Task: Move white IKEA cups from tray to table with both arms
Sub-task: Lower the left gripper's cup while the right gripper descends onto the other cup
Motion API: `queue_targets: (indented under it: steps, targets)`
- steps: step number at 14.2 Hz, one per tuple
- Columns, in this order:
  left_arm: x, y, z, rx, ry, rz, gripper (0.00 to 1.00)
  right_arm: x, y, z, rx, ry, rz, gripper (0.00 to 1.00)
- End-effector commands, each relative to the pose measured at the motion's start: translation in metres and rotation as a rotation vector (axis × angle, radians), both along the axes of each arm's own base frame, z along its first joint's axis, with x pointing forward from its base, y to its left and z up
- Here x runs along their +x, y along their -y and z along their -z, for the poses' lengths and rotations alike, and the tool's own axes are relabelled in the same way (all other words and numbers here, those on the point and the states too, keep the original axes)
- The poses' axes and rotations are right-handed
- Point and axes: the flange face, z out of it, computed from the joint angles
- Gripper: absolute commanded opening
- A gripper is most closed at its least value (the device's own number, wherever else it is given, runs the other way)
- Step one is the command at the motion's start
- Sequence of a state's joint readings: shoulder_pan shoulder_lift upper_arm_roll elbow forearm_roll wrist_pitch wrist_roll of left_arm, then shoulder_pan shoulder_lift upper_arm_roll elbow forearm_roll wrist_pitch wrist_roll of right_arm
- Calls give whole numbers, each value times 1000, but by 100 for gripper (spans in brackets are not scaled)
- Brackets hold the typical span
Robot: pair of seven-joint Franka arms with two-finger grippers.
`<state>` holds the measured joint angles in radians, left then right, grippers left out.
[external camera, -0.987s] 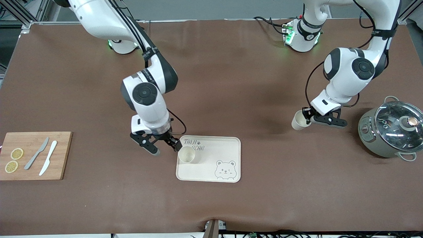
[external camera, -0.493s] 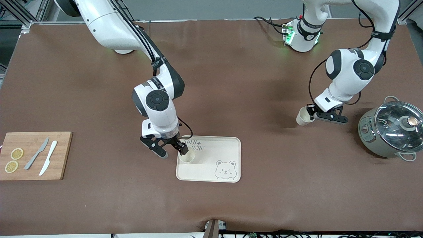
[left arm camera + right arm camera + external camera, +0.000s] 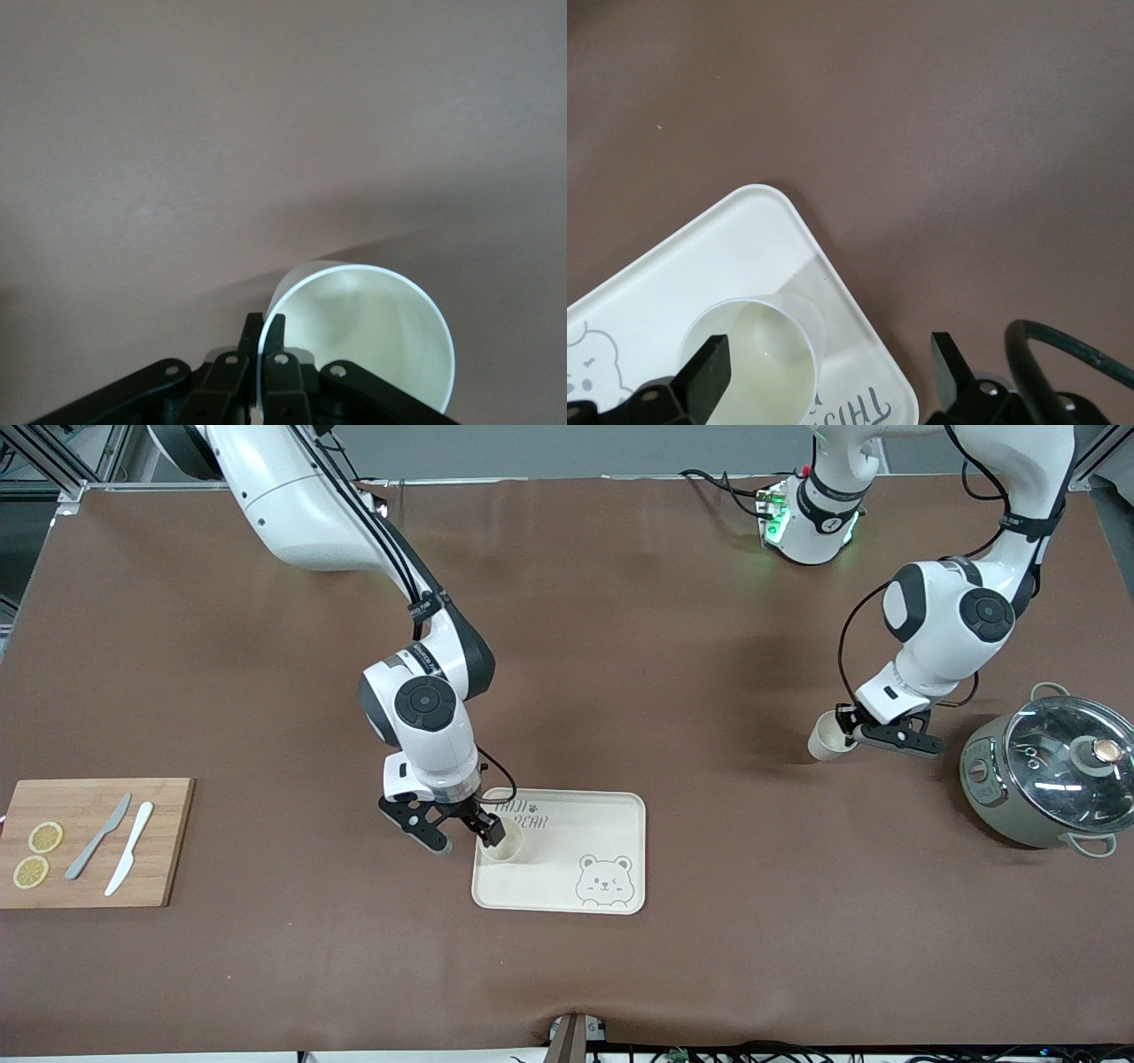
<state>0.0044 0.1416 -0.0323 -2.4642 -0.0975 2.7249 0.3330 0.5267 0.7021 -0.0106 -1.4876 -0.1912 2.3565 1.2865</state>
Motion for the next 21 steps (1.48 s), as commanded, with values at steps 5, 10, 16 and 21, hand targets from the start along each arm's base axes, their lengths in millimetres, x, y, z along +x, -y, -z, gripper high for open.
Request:
queue_targets:
  steps: [5, 10, 16, 21]
  targets:
    - [0, -13, 22, 0, 17, 12, 0, 7, -1, 17, -3, 27, 11, 100]
    - [2, -6, 22, -7, 18, 22, 9, 7, -1, 29, -11, 44, 27, 100]
    - [3, 4, 23, -21, 18, 25, 72, 6, -4, 37, -13, 68, 51, 100]
    - [7, 3, 19, -22, 29, 21, 82, 2, -12, 37, -24, 83, 75, 100]
